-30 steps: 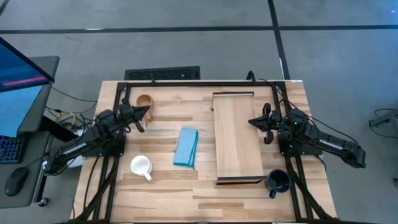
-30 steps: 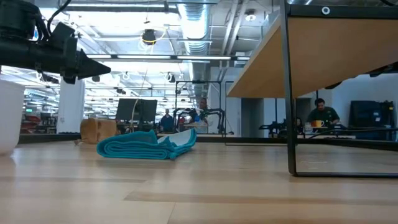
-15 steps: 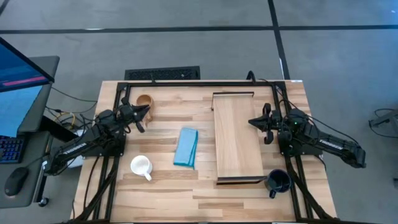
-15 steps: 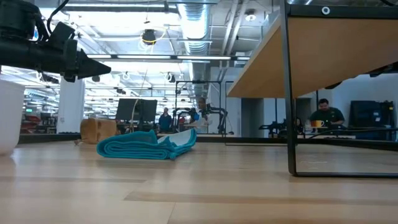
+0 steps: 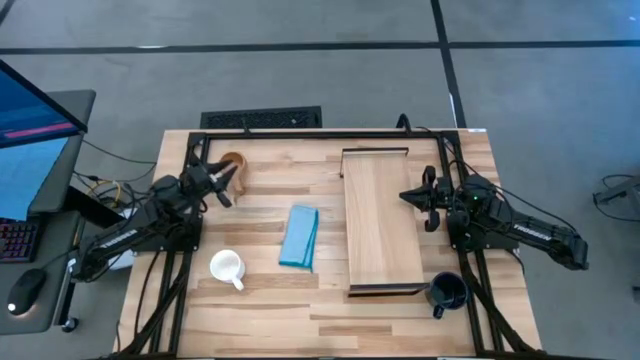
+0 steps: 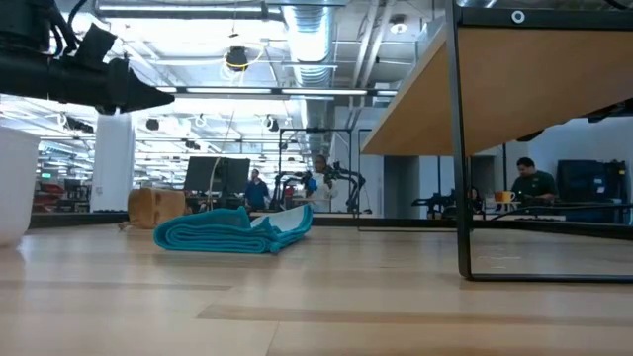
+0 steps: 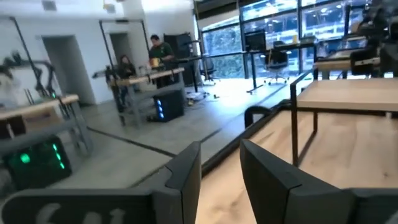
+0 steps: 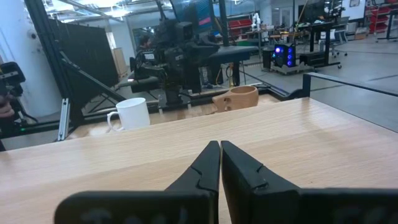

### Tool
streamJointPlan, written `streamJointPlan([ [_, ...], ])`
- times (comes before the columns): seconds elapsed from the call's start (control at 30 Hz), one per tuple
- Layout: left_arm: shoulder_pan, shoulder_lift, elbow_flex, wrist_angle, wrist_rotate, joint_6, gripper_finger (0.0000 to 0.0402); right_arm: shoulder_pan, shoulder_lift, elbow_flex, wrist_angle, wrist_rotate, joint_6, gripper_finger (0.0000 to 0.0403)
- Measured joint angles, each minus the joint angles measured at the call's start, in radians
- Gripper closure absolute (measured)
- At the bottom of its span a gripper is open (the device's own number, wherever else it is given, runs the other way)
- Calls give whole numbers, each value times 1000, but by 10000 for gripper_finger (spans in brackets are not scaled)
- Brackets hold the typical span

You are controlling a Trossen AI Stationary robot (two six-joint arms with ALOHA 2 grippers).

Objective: Stack small to large cups/mugs on shelf
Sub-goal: Put the brown mug on the shelf

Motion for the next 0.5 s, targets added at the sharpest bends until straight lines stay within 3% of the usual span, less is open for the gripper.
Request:
streamJointPlan([
  [0.27,0,5,69,-200,88,24,297,0,0,0,0,0,0,365],
  [0.5,-1,59,124,-179,77,-11,297,0,0,0,0,0,0,365],
])
